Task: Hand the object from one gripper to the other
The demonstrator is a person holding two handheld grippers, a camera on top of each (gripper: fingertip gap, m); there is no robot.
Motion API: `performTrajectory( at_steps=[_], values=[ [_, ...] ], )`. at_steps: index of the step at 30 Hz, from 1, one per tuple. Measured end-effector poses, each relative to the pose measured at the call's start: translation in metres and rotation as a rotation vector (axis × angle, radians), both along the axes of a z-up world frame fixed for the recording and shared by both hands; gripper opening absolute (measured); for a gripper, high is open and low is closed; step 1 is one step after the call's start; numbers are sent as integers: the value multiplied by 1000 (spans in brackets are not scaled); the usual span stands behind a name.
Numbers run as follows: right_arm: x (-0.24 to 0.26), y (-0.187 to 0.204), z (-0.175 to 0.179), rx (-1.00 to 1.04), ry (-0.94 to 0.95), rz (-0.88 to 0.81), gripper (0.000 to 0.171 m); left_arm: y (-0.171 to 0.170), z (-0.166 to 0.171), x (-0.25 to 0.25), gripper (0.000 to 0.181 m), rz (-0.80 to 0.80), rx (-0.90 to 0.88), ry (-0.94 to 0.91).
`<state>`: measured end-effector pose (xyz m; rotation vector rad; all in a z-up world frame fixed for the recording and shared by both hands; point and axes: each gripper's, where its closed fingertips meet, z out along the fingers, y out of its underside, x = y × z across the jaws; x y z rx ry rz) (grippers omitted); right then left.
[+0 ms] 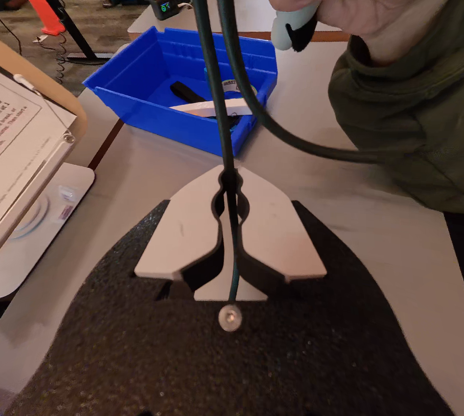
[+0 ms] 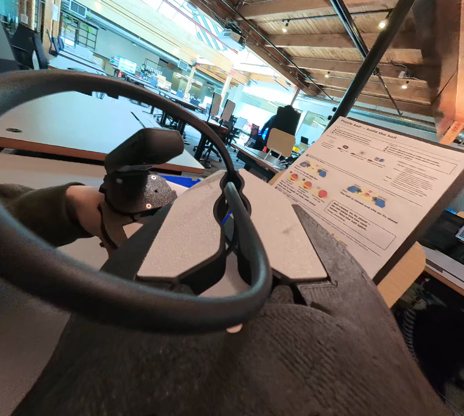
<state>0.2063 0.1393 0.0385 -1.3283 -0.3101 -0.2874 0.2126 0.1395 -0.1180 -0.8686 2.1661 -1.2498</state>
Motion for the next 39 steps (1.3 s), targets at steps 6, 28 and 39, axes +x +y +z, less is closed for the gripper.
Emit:
performTrajectory(
  at_steps=[6, 28, 39],
  values=[
    [11, -2, -35, -207, -10, -9, 4, 40, 30, 13, 3, 228, -109, -84],
    [-47, -1, -140, -633, -228, 385, 63, 121, 136, -29, 3, 537, -451, -494],
    [-18, -2, -74, -290, -65, 266, 84, 123, 120, -19, 3, 514, -475, -399]
  ],
)
